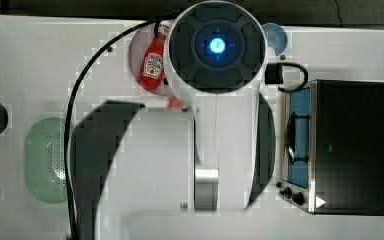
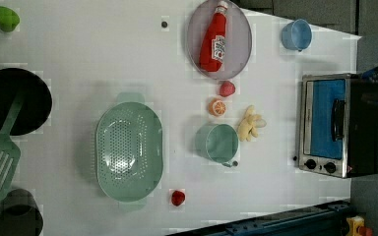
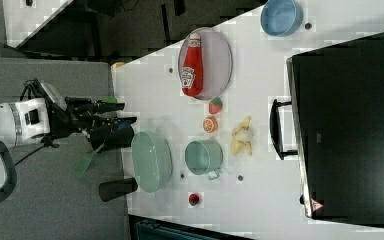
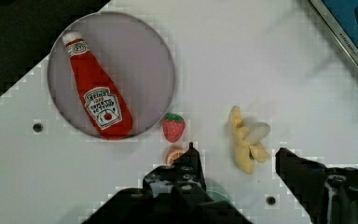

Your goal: Pick banana from table and place on oven.

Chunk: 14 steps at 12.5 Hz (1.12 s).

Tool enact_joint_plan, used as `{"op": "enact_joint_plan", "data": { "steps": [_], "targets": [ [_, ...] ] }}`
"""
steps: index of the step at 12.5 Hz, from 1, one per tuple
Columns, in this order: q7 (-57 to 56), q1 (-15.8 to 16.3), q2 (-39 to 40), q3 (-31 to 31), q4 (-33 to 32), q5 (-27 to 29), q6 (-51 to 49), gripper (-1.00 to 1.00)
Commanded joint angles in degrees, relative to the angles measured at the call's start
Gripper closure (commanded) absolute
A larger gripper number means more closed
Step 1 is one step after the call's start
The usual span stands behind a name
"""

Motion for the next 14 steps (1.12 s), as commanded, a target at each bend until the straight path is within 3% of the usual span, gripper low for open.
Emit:
{"op": "enact_joint_plan", "data": {
  "steps": [1,3,8,14],
  "targets": [
    [6.54,-1.45,-26.05,-1.02,-17.75,-0.95,-8.73,-0.58],
    [6.54,-1.45,-26.03,-1.02,-18.13,-0.95,-8.74,-0.99],
    [6.54,-1.45,-24.22,-0.98,-20.98,-0.95,-5.71,-1.00],
    [6.54,-1.44,-15.70,-0.72,-30.35,-0.95,13.11,-1.00]
  ]
}}
